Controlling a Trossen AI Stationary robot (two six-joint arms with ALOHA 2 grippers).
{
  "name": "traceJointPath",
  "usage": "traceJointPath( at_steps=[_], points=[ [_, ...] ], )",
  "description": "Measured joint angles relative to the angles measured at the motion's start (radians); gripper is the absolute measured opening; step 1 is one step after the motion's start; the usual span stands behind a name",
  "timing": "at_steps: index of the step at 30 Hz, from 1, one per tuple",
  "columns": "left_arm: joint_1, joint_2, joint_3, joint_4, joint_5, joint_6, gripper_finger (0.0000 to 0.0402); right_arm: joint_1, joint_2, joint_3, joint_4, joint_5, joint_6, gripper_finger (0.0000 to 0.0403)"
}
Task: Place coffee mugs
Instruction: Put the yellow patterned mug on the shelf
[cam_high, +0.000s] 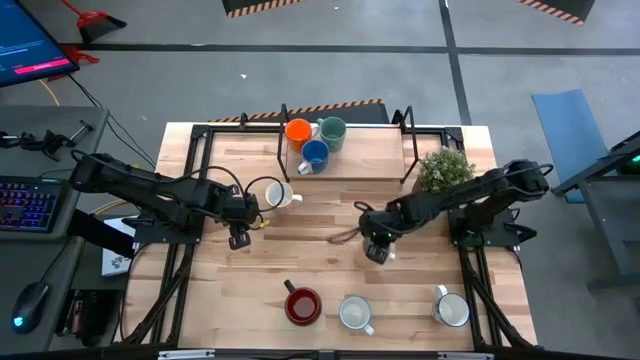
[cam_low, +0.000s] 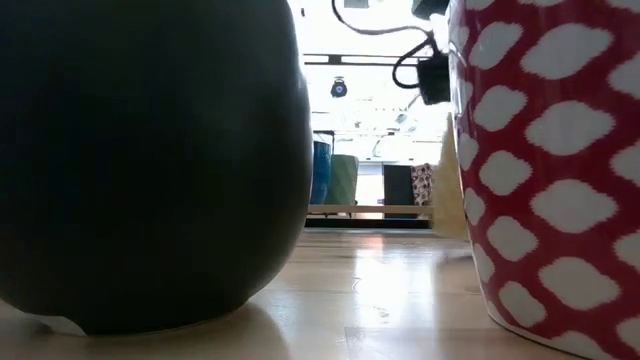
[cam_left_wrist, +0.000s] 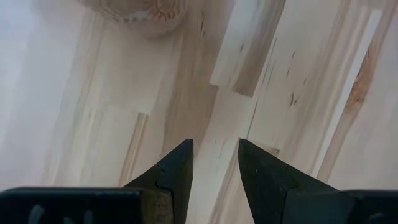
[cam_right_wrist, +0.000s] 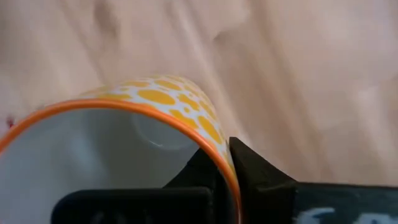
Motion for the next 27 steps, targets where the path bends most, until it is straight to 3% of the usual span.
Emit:
traceJointPath(
  at_steps=[8,16,27],
  points=[
    [0.000,0.000,0.000,0.049,-0.003,0.000,0.0117,-0.172,-0.005,0.222,-0.020,0.088,-0.197,0.0001],
    [0.000,0.000,0.000,0.056,-0.003,0.000,0.0117,-0.418,-0.007,0.484,-0.326,0.181,-0.330,0.0001],
    [0.000,0.000,0.001,0.065,-0.004,0.001,0.0117,-0.751,0.052,0.518,-0.385,0.100,-0.359,0.0000]
  ],
)
